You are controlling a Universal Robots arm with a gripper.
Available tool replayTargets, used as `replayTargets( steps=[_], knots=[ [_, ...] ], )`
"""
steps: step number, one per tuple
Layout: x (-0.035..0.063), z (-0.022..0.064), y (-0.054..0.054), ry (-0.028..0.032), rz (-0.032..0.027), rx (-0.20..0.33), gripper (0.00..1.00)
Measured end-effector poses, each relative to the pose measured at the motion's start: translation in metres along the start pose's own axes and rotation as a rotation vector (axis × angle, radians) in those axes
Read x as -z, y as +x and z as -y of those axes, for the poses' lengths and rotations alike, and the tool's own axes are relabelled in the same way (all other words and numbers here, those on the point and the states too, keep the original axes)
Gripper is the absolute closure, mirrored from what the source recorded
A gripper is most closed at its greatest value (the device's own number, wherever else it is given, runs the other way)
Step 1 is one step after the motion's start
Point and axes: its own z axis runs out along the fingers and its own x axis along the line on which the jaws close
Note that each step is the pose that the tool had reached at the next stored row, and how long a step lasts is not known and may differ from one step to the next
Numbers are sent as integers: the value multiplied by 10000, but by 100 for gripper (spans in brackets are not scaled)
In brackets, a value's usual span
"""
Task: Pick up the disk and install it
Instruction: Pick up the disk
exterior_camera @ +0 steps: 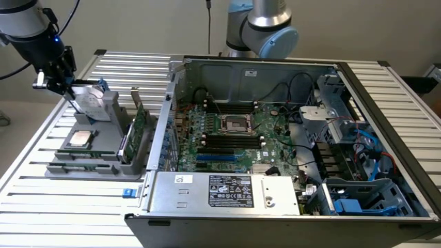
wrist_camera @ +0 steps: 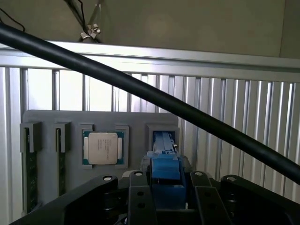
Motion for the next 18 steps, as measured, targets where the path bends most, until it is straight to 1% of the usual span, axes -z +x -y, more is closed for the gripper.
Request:
replayTargets(
  steps=[10, 13, 18],
  knots=[
    [0, 15, 1, 1, 1, 0, 67],
    [2, 39, 2, 0, 0, 0, 67],
    [2, 57, 2, 0, 0, 1, 67]
  ],
)
